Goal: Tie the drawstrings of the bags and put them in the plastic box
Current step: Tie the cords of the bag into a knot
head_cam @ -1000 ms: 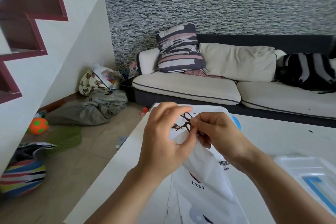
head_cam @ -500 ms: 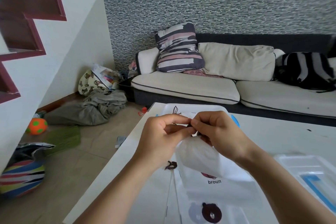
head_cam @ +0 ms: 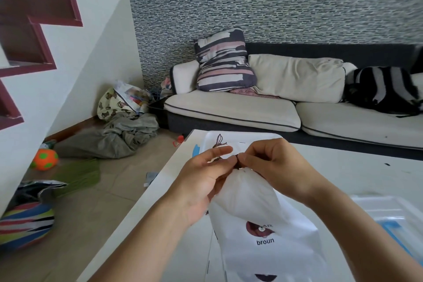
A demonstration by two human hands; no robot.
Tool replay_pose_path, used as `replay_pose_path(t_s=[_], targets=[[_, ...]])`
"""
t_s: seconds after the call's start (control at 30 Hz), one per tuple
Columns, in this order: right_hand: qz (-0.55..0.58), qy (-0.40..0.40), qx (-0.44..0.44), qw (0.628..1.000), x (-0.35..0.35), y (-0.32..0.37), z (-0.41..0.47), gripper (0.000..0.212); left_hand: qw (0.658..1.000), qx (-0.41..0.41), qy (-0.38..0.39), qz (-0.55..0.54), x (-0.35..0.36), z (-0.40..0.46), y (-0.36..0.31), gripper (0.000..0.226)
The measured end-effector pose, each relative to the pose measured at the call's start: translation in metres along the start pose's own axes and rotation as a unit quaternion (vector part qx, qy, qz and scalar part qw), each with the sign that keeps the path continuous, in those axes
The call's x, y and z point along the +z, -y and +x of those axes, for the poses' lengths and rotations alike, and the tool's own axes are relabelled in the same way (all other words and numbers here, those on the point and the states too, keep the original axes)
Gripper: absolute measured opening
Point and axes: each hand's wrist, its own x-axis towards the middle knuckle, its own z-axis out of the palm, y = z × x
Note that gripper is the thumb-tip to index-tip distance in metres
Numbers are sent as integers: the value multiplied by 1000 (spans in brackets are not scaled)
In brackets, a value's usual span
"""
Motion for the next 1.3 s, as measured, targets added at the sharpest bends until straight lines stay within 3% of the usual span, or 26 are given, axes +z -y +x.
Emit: replay_pose_path(t_s=[0.17, 0.43, 0.77, 0.93, 1.07, 1.2, 1.3], targets=[[28, -1, -33, 999, 0, 0, 0, 9, 997, -54, 10, -52, -1, 0, 1, 53], [54, 27, -48, 997, -6, -6, 0, 9, 997, -56, -14, -60, 2, -3, 2, 23], [7, -40, -70, 997, 7, -8, 2, 15, 996, 45, -43, 59, 4, -4, 3, 9], [27, -45, -66, 996, 5, -4, 2, 13, 977, 158, -27, 140, 5, -8, 6, 33], [75, -17, -46, 996, 4, -5, 0, 13, 961, 229, -55, 148, 4, -4, 10, 17], [150, 25, -11, 988, 0, -7, 0, 6, 970, 210, -70, 102, 5, -3, 10, 18], [185, 49, 4, 982, -4, -8, 2, 23, 980, 172, -81, 61, 3, 2, 10, 11]])
